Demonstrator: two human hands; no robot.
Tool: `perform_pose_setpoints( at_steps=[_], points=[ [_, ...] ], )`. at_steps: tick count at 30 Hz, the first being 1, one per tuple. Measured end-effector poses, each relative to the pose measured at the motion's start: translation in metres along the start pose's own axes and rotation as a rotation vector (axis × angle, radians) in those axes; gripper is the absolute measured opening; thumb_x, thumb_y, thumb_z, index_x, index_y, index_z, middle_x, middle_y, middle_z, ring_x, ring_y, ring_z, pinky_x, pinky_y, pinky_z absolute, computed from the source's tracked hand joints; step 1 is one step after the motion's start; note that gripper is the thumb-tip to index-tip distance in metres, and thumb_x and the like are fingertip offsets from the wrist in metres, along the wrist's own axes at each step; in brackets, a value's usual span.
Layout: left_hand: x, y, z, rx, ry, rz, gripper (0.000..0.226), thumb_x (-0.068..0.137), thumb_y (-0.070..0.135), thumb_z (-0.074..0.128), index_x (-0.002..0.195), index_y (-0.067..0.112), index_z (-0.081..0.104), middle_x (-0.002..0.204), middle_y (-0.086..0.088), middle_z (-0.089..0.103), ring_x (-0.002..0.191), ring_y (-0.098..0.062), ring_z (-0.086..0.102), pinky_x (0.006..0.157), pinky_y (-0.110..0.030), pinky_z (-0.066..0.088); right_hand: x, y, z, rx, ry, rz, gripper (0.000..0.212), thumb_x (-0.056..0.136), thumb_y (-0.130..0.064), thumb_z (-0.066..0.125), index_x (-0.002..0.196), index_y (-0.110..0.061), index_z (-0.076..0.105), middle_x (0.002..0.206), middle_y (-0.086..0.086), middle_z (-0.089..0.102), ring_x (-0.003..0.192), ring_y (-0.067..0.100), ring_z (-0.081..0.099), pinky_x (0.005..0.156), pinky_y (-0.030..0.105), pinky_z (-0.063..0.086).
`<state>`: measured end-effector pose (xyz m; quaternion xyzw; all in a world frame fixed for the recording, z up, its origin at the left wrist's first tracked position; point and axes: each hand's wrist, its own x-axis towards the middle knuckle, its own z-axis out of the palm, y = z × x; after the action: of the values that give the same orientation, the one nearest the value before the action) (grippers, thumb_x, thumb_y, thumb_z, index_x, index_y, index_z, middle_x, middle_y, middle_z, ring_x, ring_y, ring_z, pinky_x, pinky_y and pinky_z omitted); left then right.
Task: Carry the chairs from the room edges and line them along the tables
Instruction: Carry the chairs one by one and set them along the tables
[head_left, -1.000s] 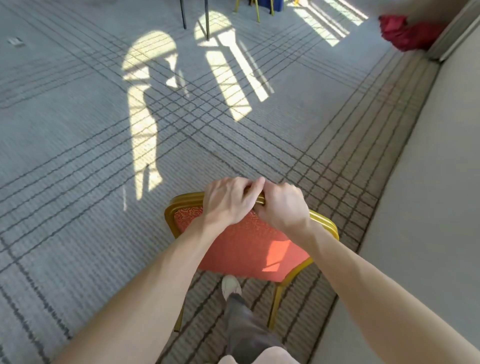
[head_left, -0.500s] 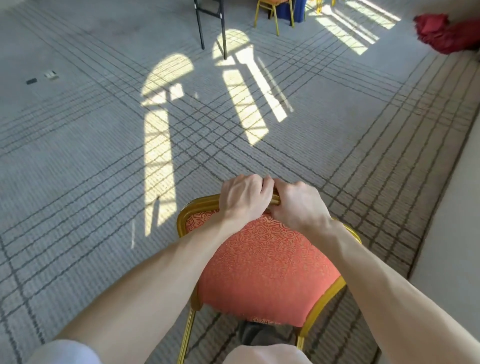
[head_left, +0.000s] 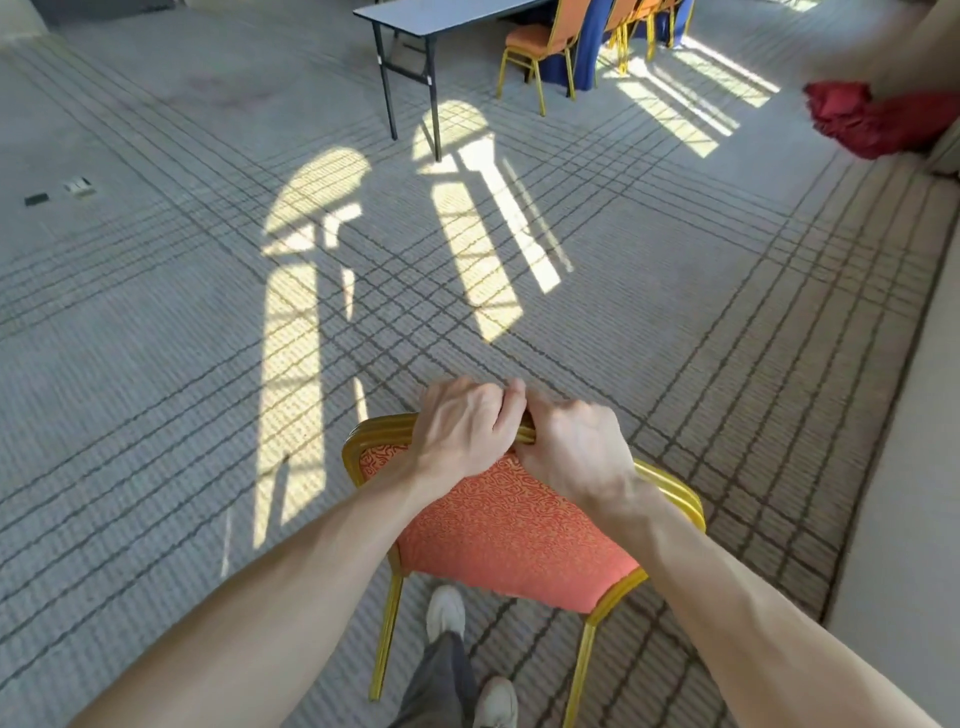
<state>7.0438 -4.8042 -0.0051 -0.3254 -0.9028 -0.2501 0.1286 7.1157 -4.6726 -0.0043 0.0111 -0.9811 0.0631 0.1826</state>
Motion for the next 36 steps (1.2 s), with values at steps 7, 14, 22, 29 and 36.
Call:
perform_pose_setpoints(
  at_steps=[7,14,22,29,36],
  points=[
    [0.047,-0.040,0.062,-0.092,-0.039,0.126,0.066,0.104,0.040,0.030,0.046,0.013,0.048,0.040,0.000,0.048,0.036,-0.018,0.045,0.042,-0.034,0.040,0.035,0.047,0.057,0.047,-0.005,-0.039,0.036,0.072,-0.026,0.057,0.101,-0.006,0.068,0.053,-0.003,0.058,0.036,0.025,0.051,0.032,0.023,0.034],
    [0.129,-0.080,0.089,-0.147,-0.056,0.141,0.064,0.104,0.040,0.032,0.048,0.015,0.050,0.042,0.004,0.047,0.035,-0.013,0.043,0.039,-0.031,0.039,0.119,0.081,0.083,0.053,-0.101,0.055,0.026,0.058,-0.025,0.077,0.071,-0.015,0.057,0.047,-0.003,0.053,0.036,0.026,0.049,0.037,0.022,0.033],
    [0.218,-0.090,0.106,-0.108,-0.075,0.208,0.054,0.101,0.037,0.037,0.055,0.017,0.054,0.046,0.004,0.053,0.038,-0.014,0.046,0.041,-0.028,0.034,0.200,0.115,0.076,-0.055,-0.312,0.349,0.019,0.080,-0.036,0.057,0.093,-0.026,0.067,0.081,-0.002,0.070,0.079,0.028,0.066,0.064,0.030,0.044],
    [0.294,-0.092,0.129,-0.098,-0.131,0.149,0.051,0.097,0.036,0.041,0.053,0.015,0.053,0.045,0.004,0.051,0.038,-0.015,0.046,0.044,-0.028,0.036,0.257,0.166,0.085,0.017,-0.267,0.344,0.021,0.077,-0.039,0.059,0.089,-0.023,0.066,0.082,0.002,0.072,0.084,0.033,0.066,0.070,0.035,0.049],
    [0.397,-0.097,0.159,-0.055,-0.229,0.087,0.046,0.095,0.037,0.039,0.058,0.012,0.052,0.061,-0.009,0.062,0.061,-0.029,0.060,0.062,-0.036,0.046,0.337,0.236,0.104,0.072,-0.344,0.315,0.039,0.074,-0.057,0.059,0.103,-0.030,0.063,0.096,-0.001,0.073,0.096,0.030,0.066,0.076,0.035,0.052]
  ],
)
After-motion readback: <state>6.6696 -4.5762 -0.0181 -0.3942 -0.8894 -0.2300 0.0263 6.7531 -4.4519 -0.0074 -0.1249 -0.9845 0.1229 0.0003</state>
